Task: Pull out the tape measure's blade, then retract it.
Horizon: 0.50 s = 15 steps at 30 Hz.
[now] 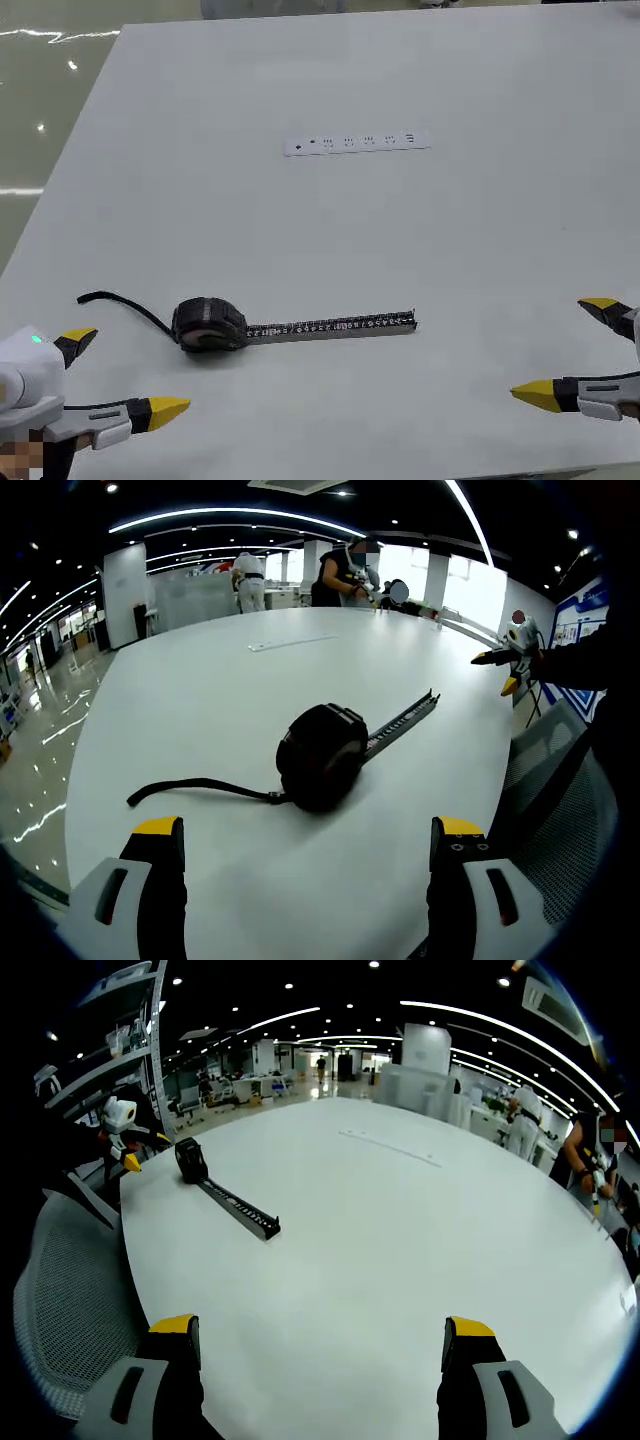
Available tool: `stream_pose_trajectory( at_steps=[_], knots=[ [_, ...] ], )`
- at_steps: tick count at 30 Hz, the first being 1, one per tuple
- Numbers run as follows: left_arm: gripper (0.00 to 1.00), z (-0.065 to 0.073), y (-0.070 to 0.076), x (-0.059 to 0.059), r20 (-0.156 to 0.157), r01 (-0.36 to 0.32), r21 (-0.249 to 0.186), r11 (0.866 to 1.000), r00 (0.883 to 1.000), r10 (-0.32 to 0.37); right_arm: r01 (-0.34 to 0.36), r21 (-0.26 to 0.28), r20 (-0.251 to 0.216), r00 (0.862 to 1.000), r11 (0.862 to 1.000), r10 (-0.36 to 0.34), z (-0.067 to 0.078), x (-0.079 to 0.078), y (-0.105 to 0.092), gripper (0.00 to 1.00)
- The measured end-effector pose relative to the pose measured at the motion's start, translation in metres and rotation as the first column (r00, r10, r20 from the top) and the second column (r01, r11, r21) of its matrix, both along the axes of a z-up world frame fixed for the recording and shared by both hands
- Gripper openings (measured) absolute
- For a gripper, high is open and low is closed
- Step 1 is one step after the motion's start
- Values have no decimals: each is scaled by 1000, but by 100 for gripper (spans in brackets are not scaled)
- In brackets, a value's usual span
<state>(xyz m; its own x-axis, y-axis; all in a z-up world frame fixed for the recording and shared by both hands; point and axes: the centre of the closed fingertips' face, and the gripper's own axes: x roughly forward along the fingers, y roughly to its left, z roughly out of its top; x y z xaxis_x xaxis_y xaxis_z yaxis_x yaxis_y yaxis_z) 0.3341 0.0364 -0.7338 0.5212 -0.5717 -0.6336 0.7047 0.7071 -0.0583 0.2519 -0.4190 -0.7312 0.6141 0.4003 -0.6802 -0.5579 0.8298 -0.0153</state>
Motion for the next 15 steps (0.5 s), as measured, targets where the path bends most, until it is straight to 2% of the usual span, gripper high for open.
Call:
stream_pose_trajectory(
  at_steps=[2, 4, 15],
  knots=[
    [99, 0, 1, 0, 11, 5, 14, 1000, 1000, -5, -18, -6, 14, 1000, 1000, 18, -1, -1, -1, 99],
    [99, 2, 1, 1, 17, 2, 13, 1000, 1000, -2, -15, -8, -2, 1000, 1000, 15, -3, -3, -2, 99],
    [99, 4, 6, 6, 34, 1, 33, 999, 999, -2, 10, 8, -26, 1000, 1000, -9, -6, -8, -6, 99]
  ],
)
